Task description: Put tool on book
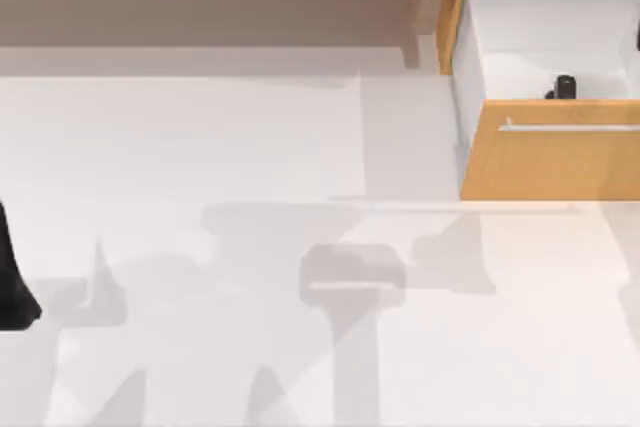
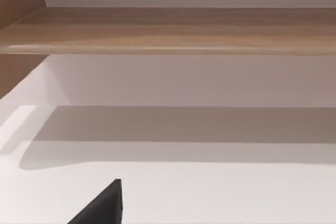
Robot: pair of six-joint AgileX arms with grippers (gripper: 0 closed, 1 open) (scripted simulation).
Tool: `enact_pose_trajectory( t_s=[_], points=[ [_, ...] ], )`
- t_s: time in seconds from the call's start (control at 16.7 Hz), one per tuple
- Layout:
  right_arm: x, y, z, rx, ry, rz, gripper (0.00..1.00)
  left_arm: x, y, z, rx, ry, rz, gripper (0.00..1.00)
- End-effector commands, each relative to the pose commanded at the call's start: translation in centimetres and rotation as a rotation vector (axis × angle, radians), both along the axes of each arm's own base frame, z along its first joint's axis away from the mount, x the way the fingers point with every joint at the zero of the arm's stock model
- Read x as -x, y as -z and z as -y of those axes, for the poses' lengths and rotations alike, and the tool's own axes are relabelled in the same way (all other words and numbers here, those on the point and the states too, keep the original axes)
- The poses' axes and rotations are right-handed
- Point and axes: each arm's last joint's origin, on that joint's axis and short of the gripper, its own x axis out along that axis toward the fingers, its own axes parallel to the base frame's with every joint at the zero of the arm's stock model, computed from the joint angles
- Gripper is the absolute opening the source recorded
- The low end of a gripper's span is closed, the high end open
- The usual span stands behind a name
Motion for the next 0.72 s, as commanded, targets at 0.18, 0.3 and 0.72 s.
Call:
enact_pose_trajectory(
  t_s=[0.18, 0.3, 0.72],
  points=[
    [-5.9, 1.9, -1.3, 0.002, 0.015, -0.179, 1.00, 0.0, 0.0, 0.0, 0.000, 0.000, 0.000, 1.00],
    [-9.2, 3.9, -2.1, 0.006, 0.027, -0.288, 1.00, 0.0, 0.0, 0.0, 0.000, 0.000, 0.000, 1.00],
    [-16.3, 11.2, -4.0, 0.024, 0.073, -0.540, 1.00, 0.0, 0.0, 0.0, 0.000, 0.000, 0.000, 1.00]
  ],
)
